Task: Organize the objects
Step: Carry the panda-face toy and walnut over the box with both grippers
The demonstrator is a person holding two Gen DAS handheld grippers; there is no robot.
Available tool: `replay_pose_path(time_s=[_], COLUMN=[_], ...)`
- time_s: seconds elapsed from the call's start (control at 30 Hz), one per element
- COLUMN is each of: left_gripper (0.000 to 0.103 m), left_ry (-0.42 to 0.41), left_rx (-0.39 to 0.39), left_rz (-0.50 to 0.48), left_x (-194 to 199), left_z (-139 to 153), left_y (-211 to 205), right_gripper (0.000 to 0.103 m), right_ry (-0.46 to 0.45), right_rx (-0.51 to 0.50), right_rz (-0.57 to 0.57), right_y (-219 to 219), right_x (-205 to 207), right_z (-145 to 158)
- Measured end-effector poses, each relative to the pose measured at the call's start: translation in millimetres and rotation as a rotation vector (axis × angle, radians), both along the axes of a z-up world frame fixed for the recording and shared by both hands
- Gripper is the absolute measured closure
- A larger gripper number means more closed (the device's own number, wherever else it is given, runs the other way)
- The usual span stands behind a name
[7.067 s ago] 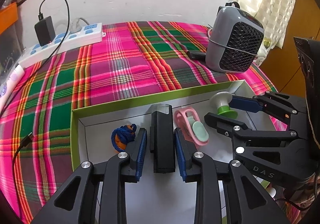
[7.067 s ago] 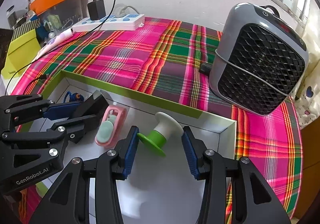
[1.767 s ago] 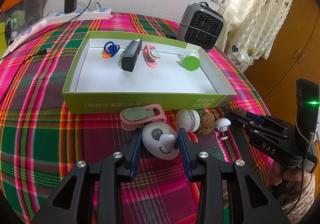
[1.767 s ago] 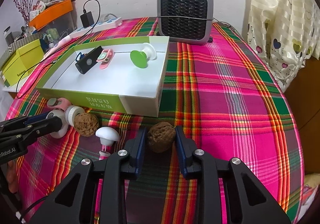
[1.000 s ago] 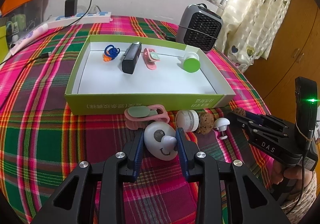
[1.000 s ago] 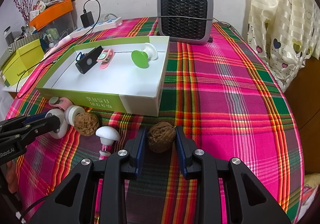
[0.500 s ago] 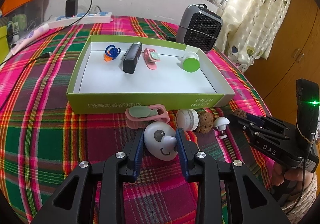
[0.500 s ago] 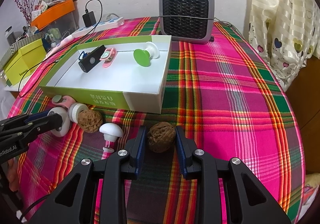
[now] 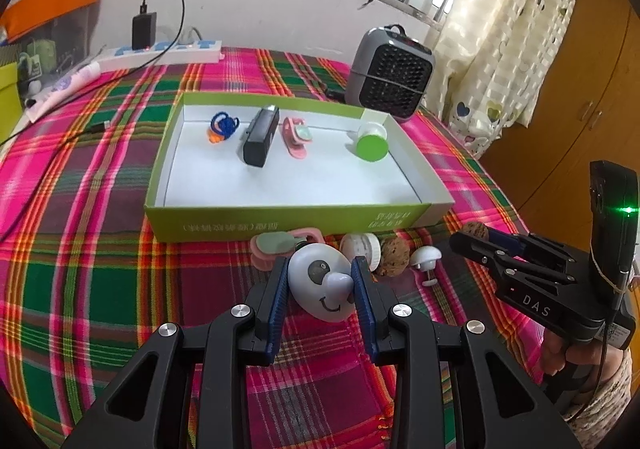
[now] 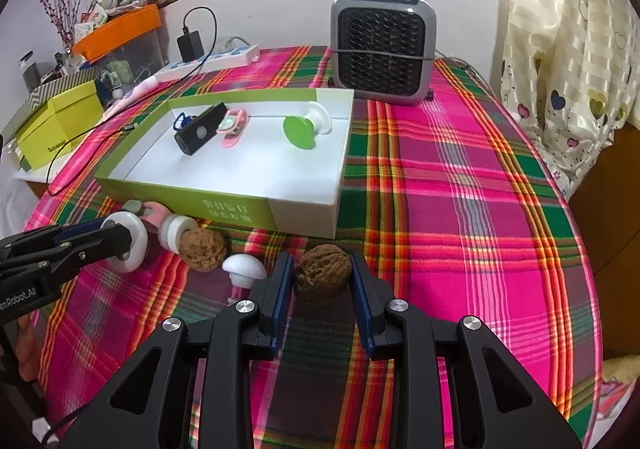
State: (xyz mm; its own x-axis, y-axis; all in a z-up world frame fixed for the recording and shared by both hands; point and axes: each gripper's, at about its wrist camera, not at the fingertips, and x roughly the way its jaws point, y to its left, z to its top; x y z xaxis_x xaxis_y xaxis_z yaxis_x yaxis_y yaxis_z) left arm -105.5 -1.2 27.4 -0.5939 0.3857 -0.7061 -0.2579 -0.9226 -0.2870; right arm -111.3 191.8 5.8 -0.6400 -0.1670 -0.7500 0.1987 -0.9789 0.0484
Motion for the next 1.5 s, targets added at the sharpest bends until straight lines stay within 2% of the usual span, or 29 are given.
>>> replay_pose_path(time_s=[0.63,1.2,1.5], left_gripper=[0.074,0.074,0.074], left_ry=[0.054,0.04,0.015], left_rx=[-0.01,-0.022,-0.036], left_rz=[0.037,0.084,0.096], left_x=[-20,-58,-83], left_z=[25,18,11], left_y=[-14,-34,-38], right_gripper=[0.073,0.073,0.073], right_ry=[0.048,0.017,-0.026], right_rx=[-0.011,-0.008,0.002], right_rz=[0.084,0.158,0.19], right_y=[-32,-63,-80], right_x=[-22,-60,-89], right_z=[27,23,11])
